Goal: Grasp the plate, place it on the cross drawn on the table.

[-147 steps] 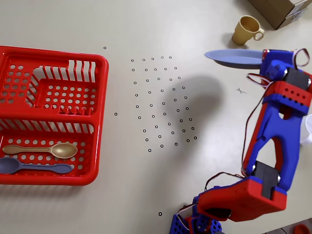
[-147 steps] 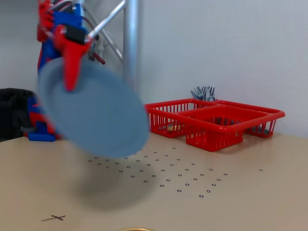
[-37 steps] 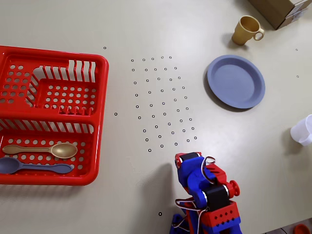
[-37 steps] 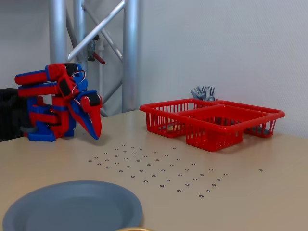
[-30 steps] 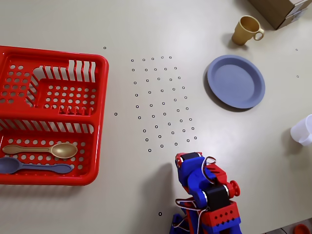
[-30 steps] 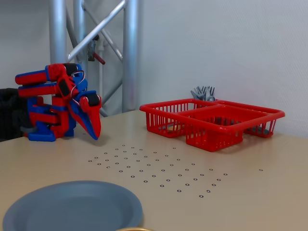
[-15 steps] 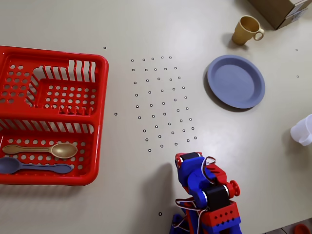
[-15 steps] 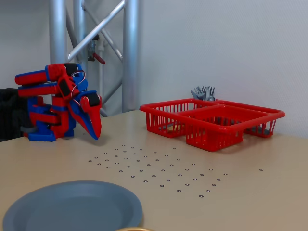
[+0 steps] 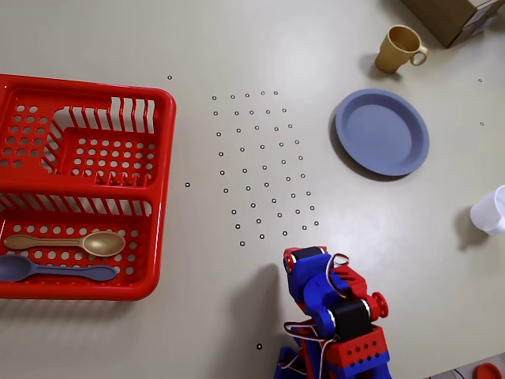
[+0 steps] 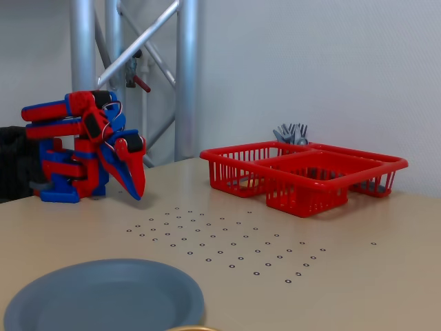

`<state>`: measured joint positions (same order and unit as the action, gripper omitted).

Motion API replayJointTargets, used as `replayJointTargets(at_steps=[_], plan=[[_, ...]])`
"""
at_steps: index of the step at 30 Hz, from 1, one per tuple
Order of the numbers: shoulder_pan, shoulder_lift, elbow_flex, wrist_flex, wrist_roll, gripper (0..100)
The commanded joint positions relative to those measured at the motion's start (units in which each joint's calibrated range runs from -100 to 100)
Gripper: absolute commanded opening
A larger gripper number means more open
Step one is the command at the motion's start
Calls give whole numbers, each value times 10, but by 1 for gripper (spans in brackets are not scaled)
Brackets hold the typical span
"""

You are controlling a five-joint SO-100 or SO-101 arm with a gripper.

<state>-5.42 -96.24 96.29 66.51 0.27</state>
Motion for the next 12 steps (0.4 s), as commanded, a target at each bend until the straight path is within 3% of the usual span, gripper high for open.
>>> replayJointTargets(at_steps=[1, 12], plan=[[7, 4, -18, 5, 4, 1], [7, 4, -18, 5, 4, 0]])
